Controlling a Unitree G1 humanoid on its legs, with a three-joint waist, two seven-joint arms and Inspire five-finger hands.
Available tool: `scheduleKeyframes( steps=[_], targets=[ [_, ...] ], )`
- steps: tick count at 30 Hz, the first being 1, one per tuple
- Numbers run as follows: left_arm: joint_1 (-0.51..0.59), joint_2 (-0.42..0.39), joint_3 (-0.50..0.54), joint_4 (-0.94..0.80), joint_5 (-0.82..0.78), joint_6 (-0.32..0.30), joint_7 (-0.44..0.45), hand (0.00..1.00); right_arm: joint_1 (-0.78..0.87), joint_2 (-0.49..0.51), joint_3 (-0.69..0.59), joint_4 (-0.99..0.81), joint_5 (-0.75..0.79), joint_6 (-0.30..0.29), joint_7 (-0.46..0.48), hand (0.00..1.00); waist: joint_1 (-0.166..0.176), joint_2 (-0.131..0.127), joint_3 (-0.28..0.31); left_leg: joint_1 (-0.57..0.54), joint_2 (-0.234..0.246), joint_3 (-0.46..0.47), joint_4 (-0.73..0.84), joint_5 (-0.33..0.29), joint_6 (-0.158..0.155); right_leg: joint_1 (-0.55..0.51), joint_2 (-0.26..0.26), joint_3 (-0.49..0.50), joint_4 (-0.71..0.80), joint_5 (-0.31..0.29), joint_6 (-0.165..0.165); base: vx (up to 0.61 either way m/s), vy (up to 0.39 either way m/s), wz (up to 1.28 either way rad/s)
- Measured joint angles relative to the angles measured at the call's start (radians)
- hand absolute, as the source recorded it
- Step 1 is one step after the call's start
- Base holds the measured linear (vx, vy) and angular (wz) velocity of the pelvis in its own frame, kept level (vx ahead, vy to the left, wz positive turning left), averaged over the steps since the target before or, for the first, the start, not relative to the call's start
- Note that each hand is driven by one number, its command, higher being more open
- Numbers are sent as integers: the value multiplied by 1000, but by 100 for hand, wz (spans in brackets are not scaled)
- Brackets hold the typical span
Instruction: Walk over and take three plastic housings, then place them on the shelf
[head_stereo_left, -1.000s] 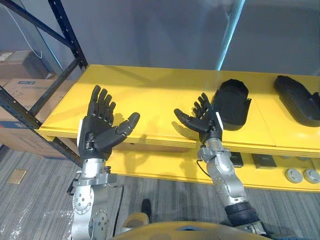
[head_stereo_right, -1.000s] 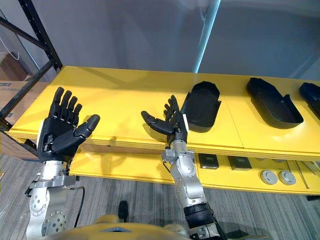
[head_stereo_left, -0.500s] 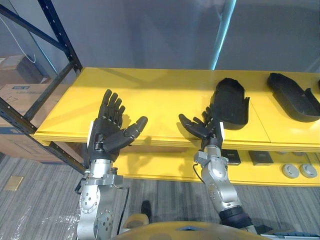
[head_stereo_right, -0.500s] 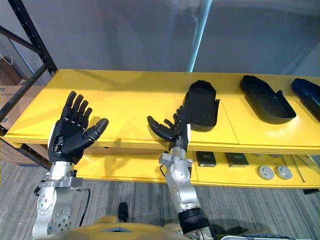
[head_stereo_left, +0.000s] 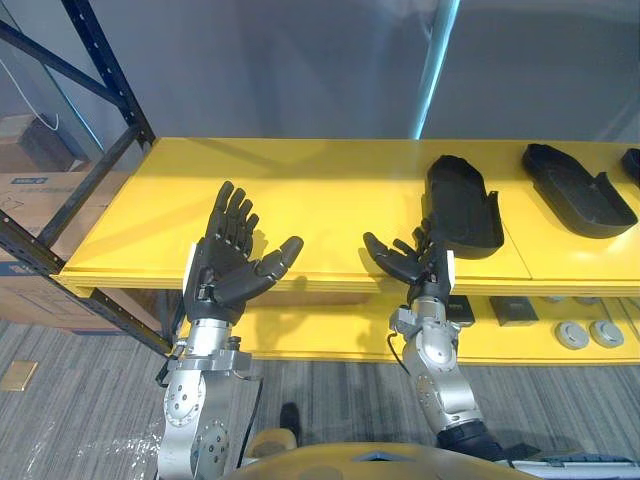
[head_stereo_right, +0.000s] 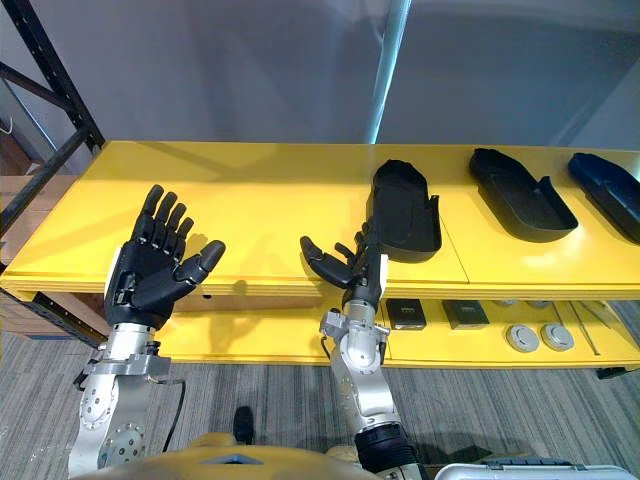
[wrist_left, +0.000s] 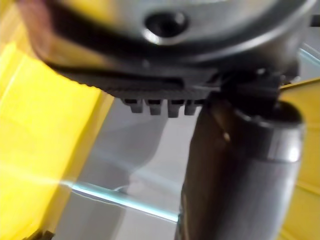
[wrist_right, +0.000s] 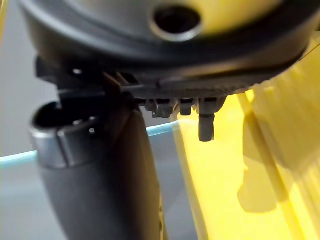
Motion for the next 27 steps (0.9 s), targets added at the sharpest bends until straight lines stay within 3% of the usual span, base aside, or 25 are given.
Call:
scheduleKeyframes(
  steps=[27],
  targets=[
    [0, 0, 0, 0, 0, 0, -16, 100, 1, 10, -76, -9, -7, 1, -49, 100, 0, 6, -4, -2, 0, 8, 0, 0, 0, 1, 1, 2, -16, 11, 3, 0, 0, 0]
  ],
)
